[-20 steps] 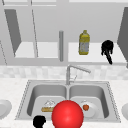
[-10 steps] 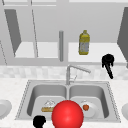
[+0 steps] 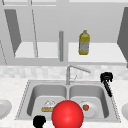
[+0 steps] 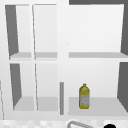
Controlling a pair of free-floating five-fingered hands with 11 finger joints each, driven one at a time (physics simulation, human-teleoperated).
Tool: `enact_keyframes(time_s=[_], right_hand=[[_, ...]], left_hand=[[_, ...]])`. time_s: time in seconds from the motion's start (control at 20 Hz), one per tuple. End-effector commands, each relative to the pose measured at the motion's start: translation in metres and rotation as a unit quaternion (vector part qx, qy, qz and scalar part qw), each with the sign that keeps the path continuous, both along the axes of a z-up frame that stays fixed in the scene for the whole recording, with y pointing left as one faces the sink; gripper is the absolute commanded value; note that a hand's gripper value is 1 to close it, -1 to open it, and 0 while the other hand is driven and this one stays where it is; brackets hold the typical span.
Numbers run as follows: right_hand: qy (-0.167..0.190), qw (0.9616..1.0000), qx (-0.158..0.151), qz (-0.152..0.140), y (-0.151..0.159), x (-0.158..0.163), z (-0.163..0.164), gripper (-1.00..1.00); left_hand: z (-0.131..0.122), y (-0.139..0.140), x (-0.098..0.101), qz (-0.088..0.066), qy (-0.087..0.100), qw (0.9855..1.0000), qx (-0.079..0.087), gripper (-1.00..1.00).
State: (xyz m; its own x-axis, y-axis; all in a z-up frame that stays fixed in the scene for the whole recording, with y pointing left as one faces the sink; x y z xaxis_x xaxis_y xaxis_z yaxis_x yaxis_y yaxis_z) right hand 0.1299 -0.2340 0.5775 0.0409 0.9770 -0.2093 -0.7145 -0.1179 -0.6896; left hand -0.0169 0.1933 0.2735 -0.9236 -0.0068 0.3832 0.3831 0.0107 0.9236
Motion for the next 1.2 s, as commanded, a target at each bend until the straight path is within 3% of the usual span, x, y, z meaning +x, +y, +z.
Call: enact_keyframes(time_s=[0.0,0.4,0.65,0.9,1.15], right_hand=[[-0.036,0.9991,0.010,0.019,0.010,-0.014,-0.025,-1.00],[-0.068,0.9970,0.022,0.029,0.033,-0.025,-0.057,-1.00],[-0.109,0.9927,0.022,0.047,0.048,-0.028,-0.077,-1.00],[-0.163,0.9838,0.027,0.069,0.063,-0.028,-0.098,-1.00],[-0.220,0.9696,0.052,0.094,0.071,-0.027,-0.115,-1.00]], left_hand=[[0.000,0.000,0.000,0.000,0.000,1.0000,0.000,0.00],[0.000,0.000,0.000,0.000,0.000,1.0000,0.000,0.00],[0.000,0.000,0.000,0.000,0.000,1.0000,0.000,0.00],[0.000,0.000,0.000,0.000,0.000,1.0000,0.000,0.00],[0.000,0.000,0.000,0.000,0.000,1.0000,0.000,0.00]])
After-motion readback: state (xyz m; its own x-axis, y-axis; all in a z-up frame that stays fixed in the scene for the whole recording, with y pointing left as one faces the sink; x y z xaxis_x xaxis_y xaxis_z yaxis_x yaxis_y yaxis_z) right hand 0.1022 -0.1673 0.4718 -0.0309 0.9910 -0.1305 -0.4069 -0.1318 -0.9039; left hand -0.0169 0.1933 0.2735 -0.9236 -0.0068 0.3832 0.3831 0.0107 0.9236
